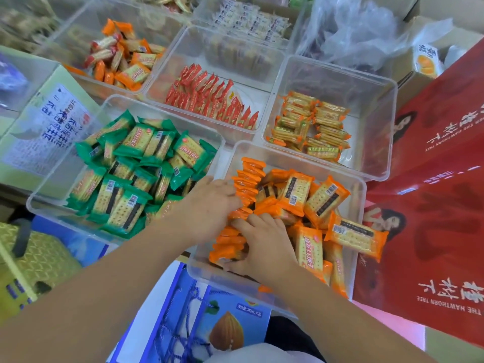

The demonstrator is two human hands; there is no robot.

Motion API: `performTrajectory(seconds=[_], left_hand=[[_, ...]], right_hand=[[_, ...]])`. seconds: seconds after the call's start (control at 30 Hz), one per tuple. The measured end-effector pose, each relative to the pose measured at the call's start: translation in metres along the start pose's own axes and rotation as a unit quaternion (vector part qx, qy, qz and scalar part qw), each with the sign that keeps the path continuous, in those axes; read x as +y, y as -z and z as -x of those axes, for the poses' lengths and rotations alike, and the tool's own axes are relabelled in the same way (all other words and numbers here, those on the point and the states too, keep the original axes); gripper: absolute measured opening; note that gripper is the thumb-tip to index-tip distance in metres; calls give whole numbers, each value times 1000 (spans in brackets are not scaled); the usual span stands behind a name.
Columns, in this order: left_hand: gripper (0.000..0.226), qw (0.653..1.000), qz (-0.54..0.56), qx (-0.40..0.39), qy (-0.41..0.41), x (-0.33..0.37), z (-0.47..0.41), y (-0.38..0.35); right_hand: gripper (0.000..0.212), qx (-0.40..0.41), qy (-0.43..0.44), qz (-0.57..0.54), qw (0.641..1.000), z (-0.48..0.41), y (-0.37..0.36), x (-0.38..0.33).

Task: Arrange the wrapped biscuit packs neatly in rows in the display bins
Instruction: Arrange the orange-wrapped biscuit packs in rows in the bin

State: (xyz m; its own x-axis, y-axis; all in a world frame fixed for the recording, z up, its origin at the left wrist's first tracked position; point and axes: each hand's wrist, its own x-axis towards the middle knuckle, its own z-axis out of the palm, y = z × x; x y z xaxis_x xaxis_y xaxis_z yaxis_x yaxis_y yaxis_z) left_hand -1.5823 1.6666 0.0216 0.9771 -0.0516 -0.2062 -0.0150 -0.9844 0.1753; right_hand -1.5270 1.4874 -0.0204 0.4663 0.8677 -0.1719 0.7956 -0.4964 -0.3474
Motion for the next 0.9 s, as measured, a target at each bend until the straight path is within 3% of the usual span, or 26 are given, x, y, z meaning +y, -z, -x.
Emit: performTrajectory(seconds=[0.1,0.13,0.2,0.4,0.47,0.63,0.8,0.9], left_hand=[[22,960,140,227,84,18,44,-11],[20,947,153,258,115,26,59,-17],[19,947,152,251,133,38,81,-32],[8,996,74,53,-9,59,90,-53],[30,996,71,-58,11,62,81,-50],[81,966,33,-248,61,68,50,-43],[88,923,88,-364,85,71,27,-46],[91,909,91,-394,96,69,20,-50]], right_hand=[[73,-14,-13,-13,1000,0,3,4],[73,-22,-21,-15,999,0,5,7],[77,-40,-37,-13,998,-1,9,13],[85,-47,-48,-10,998,-3,18,25],[84,-49,-54,-26,997,-1,18,29],[82,-39,-48,-19,998,0,17,31],[83,-19,-37,-16,999,3,12,32],[82,-19,-37,-20,999,3,11,34]])
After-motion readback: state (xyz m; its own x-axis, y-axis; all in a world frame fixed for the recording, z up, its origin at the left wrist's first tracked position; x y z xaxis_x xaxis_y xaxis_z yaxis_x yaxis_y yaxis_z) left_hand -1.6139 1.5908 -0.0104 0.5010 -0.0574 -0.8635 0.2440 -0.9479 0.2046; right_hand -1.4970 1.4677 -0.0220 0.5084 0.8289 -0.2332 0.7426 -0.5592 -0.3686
